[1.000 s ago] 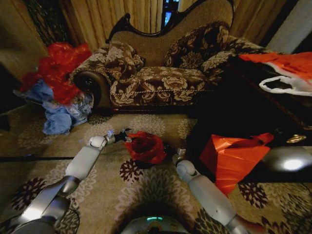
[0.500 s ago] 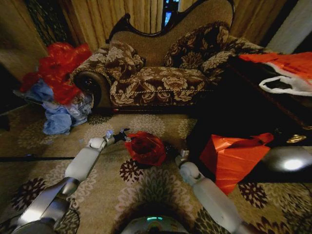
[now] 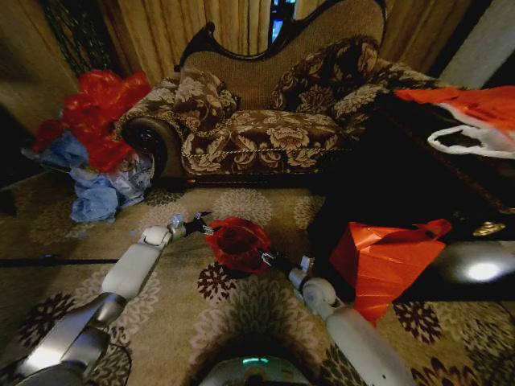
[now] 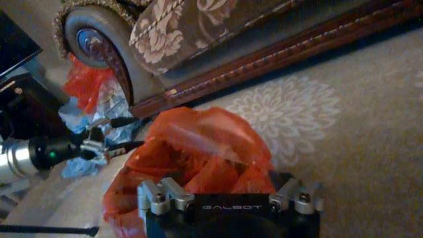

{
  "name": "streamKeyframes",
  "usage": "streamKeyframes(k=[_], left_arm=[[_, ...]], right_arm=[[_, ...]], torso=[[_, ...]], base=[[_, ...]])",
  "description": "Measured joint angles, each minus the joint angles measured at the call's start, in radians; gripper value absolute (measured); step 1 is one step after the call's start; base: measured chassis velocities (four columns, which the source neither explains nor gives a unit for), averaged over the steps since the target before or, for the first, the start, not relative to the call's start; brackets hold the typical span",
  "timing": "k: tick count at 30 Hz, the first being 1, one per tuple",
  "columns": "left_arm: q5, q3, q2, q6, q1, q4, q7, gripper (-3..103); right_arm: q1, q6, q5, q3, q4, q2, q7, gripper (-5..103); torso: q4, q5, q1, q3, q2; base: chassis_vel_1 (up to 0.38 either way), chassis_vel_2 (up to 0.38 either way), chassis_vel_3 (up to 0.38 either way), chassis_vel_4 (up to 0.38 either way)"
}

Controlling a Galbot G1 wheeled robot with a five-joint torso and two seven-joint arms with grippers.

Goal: Place a garbage bag over the trash bin.

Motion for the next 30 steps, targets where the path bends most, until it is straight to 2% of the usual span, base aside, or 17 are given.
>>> streamKeyframes(k=[1,4,9,14,16,21,22,25,28,29,30], left_arm=[[0.000,0.000,0.000,0.000,0.000,0.000,0.000,100],[-0.002,-0.001,0.002,-0.001,0.003,0.000,0.002,100],[-0.002,-0.002,0.001,-0.002,0.005,0.000,0.002,100],[-0.001,-0.002,-0.005,-0.002,0.006,-0.001,0.002,100],[0.001,-0.002,-0.006,-0.003,0.007,-0.001,0.001,100],[0.001,-0.003,-0.002,-0.005,0.010,-0.005,-0.001,100],[0.001,-0.003,0.000,-0.006,0.012,-0.007,-0.002,100],[-0.001,-0.004,0.003,-0.006,0.013,-0.012,-0.002,100],[-0.002,-0.004,0.004,-0.004,0.013,-0.017,-0.002,100],[-0.002,-0.004,0.004,-0.004,0.013,-0.017,-0.002,100],[-0.002,-0.004,0.003,-0.003,0.013,-0.020,-0.002,100]], right_arm=[[0.000,0.000,0.000,0.000,0.000,0.000,0.000,84],[-0.002,-0.002,0.009,0.019,0.036,-0.015,0.008,98],[0.022,-0.006,0.020,0.016,0.001,-0.013,0.006,100],[0.041,-0.008,0.107,0.002,-0.064,0.023,0.013,100],[0.045,-0.007,0.169,0.008,-0.078,0.041,0.032,100],[0.047,-0.009,0.197,0.011,-0.086,0.043,0.032,102],[0.047,-0.010,0.207,0.012,-0.089,0.045,0.032,95],[0.044,-0.011,0.217,0.014,-0.094,0.049,0.032,90],[0.044,-0.012,0.222,0.016,-0.107,0.058,0.029,74],[0.044,-0.012,0.222,0.016,-0.107,0.058,0.029,74],[0.047,-0.012,0.227,0.017,-0.113,0.063,0.026,68]], torso=[[0.0000,0.0000,0.000,0.000,0.000],[-0.0001,-0.0002,0.000,0.000,0.000],[-0.0001,-0.0002,0.000,0.000,0.000],[-0.0001,-0.0001,0.000,0.000,0.000],[0.0000,0.0000,0.000,0.000,0.000],[-0.0001,-0.0001,0.000,0.000,0.000],[-0.0001,-0.0002,0.000,0.000,0.000],[0.0000,-0.0001,0.000,0.000,0.000],[-0.0001,0.0000,0.000,0.000,0.000],[-0.0001,0.0000,0.000,0.000,0.000],[-0.0001,0.0000,0.000,0.000,0.000]], base=[[0.000,0.000,0.000,0.000],[0.000,0.000,0.000,0.000],[0.000,0.000,0.000,0.000],[0.000,0.000,0.000,0.000],[0.000,0.000,0.000,0.000],[0.000,0.000,0.000,0.000],[0.000,0.000,0.000,0.000],[0.000,0.000,0.000,0.000],[0.000,0.000,0.000,0.000],[0.000,0.000,0.000,0.000],[0.000,0.000,0.000,0.000]])
